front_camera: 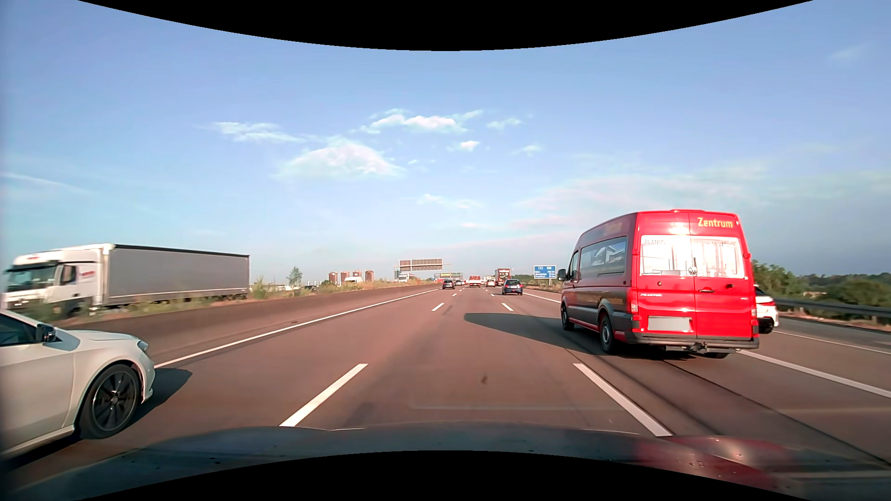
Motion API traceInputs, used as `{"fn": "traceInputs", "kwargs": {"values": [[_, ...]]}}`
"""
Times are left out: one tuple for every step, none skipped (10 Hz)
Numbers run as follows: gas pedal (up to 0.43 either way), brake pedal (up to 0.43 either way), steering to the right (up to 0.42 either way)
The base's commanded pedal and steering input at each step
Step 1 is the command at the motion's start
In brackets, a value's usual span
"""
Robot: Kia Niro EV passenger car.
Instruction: Follow the waypoints while adhering to traffic rules and regulations
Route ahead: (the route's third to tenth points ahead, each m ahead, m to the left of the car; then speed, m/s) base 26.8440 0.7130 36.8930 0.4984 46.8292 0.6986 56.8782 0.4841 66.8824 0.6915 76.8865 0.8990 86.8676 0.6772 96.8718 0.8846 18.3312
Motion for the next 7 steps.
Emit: {"fn": "traceInputs", "kwargs": {"values": [[0.209,0.0,-0.003],[0.209,0.0,-0.003],[0.197,0.0,-0.003],[0.189,0.0,-0.003],[0.177,0.0,-0.003],[0.177,0.0,-0.003],[0.169,0.0,-0.003]]}}
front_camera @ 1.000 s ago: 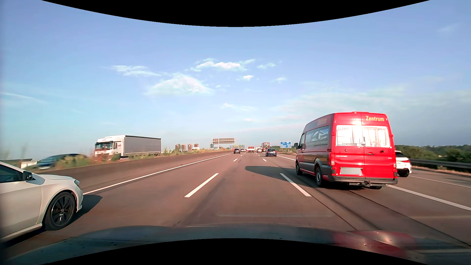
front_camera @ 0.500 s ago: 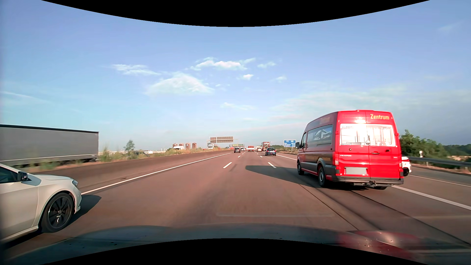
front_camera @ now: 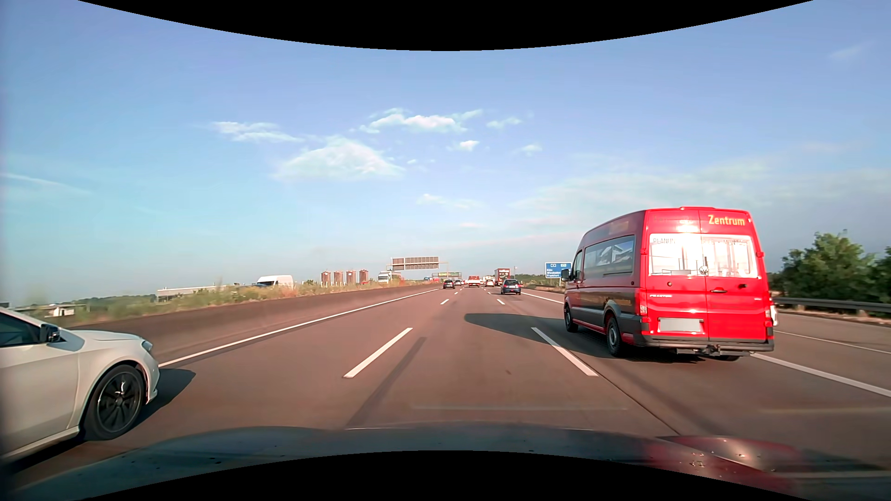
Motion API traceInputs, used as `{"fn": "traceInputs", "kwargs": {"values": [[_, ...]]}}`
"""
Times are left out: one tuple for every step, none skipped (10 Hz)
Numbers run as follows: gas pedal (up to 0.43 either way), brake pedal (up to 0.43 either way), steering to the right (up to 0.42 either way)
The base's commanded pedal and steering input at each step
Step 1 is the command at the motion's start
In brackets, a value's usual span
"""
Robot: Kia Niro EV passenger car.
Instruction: Follow the waypoints while adhering to traffic rules and regulations
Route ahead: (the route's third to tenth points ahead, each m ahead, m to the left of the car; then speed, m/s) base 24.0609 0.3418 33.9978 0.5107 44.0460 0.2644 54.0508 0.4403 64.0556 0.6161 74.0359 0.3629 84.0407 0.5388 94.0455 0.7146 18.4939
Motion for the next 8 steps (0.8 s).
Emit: {"fn": "traceInputs", "kwargs": {"values": [[0.169,0.0,-0.003],[0.169,0.0,-0.003],[0.169,0.0,-0.003],[0.169,0.0,-0.003],[0.169,0.0,-0.003],[0.169,0.0,-0.003],[0.169,0.0,-0.003],[0.169,0.0,-0.003]]}}
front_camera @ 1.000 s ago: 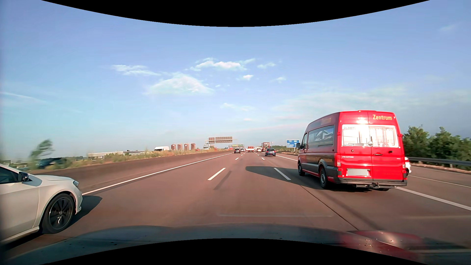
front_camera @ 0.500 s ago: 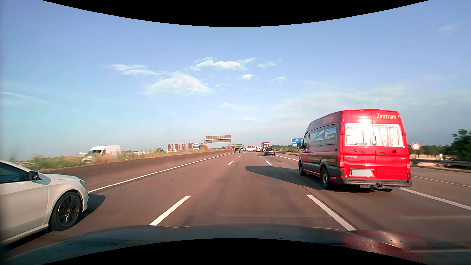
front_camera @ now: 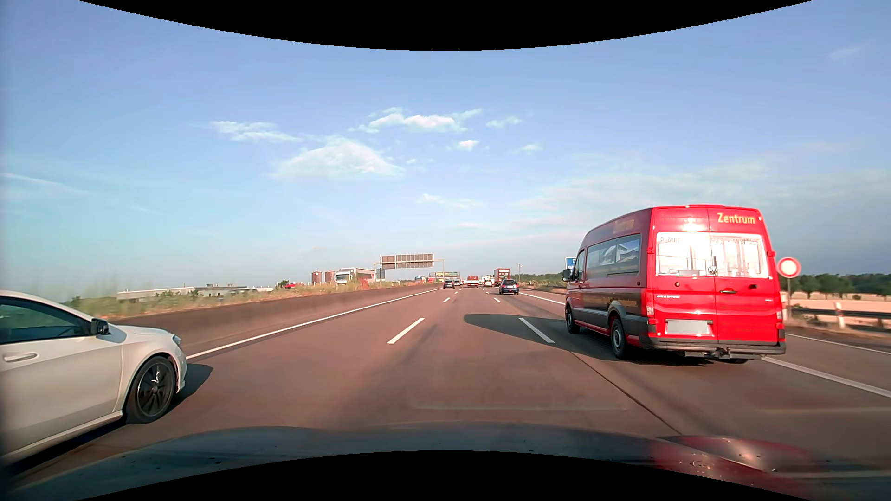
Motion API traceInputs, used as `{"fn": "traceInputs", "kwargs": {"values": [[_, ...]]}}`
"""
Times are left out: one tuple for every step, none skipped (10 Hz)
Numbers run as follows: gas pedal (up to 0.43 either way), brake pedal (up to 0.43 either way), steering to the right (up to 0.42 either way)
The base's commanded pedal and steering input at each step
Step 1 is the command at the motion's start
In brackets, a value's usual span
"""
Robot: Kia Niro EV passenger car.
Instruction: Follow the waypoints while adhering to traffic rules and regulations
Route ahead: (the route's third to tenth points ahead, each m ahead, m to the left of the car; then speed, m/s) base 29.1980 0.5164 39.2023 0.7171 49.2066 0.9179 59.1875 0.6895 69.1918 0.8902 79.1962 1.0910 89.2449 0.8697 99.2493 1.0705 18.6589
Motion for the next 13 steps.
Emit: {"fn": "traceInputs", "kwargs": {"values": [[0.169,0.0,-0.003],[0.169,0.0,-0.003],[0.169,0.0,-0.004],[0.169,0.0,-0.004],[0.169,0.0,-0.005],[0.169,0.0,-0.004],[0.169,0.0,-0.005],[0.169,0.0,-0.005],[0.169,0.0,-0.005],[0.169,0.0,-0.004],[0.169,0.0,-0.004],[0.169,0.0,-0.004],[0.169,0.0,-0.004]]}}
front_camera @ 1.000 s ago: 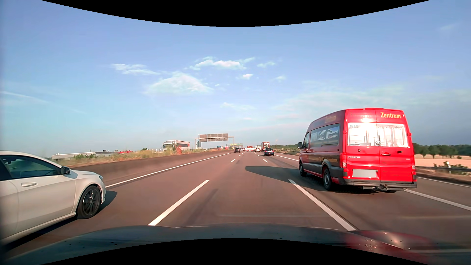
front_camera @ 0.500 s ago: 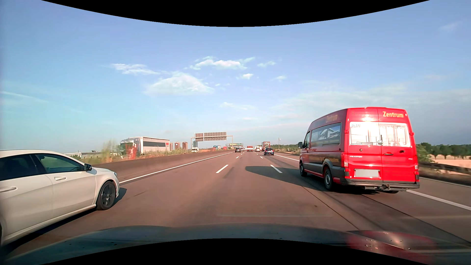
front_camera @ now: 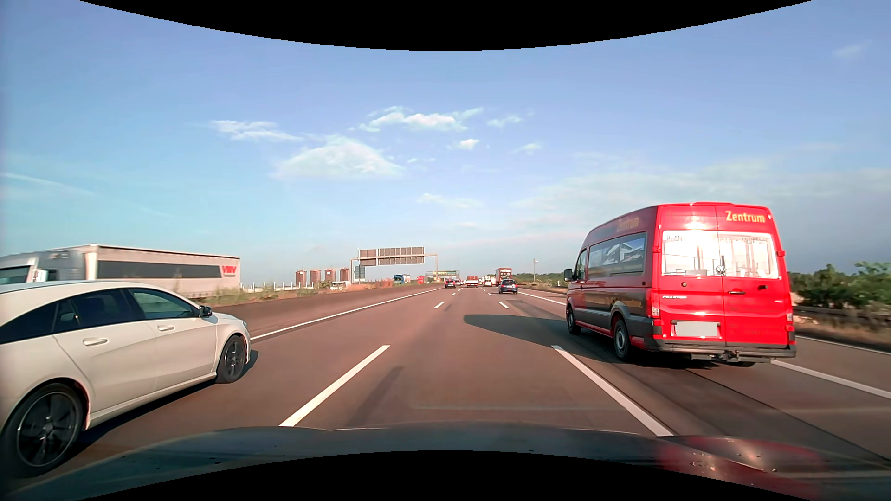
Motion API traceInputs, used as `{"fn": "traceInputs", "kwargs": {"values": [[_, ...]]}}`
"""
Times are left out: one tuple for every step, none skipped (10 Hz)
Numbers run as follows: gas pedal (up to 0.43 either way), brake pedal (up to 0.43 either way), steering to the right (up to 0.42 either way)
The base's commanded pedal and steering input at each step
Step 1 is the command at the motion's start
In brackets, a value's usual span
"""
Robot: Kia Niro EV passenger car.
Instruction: Follow the waypoints while adhering to traffic rules and regulations
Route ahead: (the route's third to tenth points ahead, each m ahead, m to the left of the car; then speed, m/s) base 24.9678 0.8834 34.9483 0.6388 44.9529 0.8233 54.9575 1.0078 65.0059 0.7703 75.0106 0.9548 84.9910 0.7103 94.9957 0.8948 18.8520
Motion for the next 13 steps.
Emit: {"fn": "traceInputs", "kwargs": {"values": [[0.169,0.0,-0.004],[0.169,0.0,-0.004],[0.169,0.0,-0.004],[0.169,0.0,-0.004],[0.169,0.0,-0.004],[0.169,0.0,-0.004],[0.169,0.0,-0.004],[0.169,0.0,-0.004],[0.169,0.0,-0.004],[0.169,0.0,-0.004],[0.169,0.0,-0.004],[0.169,0.0,-0.004],[0.169,0.0,-0.004]]}}
